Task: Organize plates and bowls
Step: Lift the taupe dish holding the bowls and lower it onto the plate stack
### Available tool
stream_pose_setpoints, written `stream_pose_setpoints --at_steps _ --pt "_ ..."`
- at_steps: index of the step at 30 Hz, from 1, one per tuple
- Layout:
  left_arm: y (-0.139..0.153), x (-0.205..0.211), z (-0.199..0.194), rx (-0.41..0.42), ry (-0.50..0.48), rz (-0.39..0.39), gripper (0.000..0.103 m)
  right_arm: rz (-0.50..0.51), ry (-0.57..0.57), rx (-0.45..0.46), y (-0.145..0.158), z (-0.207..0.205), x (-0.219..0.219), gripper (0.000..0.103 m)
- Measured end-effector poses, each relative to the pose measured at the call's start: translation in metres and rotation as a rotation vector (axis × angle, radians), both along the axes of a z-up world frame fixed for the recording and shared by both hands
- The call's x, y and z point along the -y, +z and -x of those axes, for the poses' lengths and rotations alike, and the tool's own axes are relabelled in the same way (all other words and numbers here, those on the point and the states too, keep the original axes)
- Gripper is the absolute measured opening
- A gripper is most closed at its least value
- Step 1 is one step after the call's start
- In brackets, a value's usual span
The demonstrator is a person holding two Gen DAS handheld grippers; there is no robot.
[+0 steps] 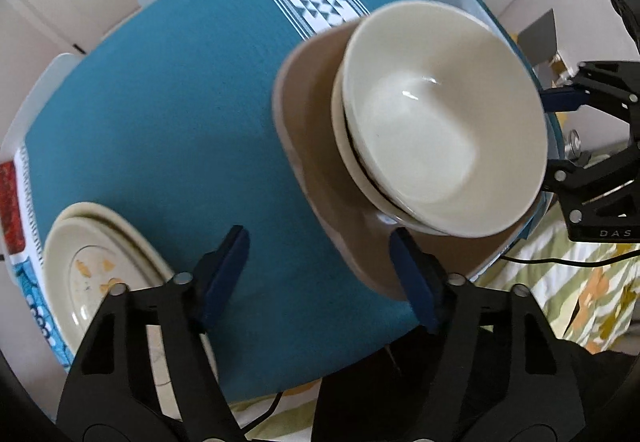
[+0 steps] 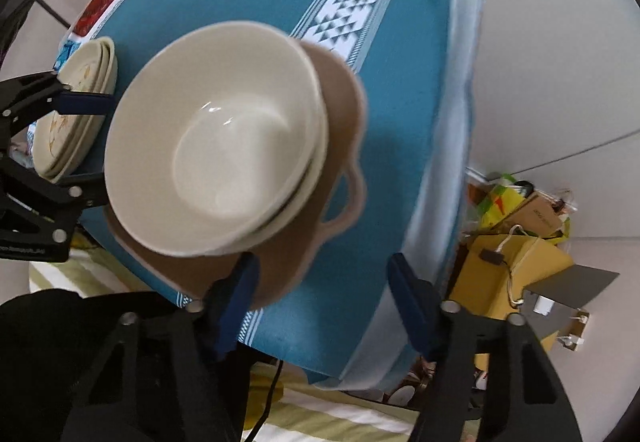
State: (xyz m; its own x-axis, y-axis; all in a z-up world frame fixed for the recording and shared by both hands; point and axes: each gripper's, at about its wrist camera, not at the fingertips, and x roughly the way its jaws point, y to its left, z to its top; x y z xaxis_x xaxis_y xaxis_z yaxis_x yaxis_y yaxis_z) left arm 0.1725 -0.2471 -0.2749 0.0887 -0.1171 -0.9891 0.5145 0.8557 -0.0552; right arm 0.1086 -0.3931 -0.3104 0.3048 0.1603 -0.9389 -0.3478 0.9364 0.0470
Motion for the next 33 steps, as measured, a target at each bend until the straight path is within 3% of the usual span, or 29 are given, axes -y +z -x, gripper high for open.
stream_pose_setpoints --at_steps 6,10,13,23,33 --pt "-0.014 0.003 -0.001 -0.014 -0.014 0.056 0.036 -0.072 0.028 -0.021 -0.021 -0.009 -0.002 0.041" --pt "-0.021 0.009 0.003 -0.017 -0.036 0.083 0.017 -0.126 0.046 -0.001 -0.030 -0.010 -0.004 0.024" --pt "-0.020 0.014 0.010 0.019 -0.057 0.078 0.015 -0.141 0.050 0.034 -0.032 -0.009 -0.004 0.016" --pt "-0.011 0.018 0.025 0.097 -0.054 0.055 0.015 -0.151 0.051 0.104 -0.030 -0.001 -0.002 0.015" --pt "0.040 0.018 0.029 0.175 0.010 0.050 0.015 -0.136 0.097 0.177 0.014 0.001 -0.004 0.015"
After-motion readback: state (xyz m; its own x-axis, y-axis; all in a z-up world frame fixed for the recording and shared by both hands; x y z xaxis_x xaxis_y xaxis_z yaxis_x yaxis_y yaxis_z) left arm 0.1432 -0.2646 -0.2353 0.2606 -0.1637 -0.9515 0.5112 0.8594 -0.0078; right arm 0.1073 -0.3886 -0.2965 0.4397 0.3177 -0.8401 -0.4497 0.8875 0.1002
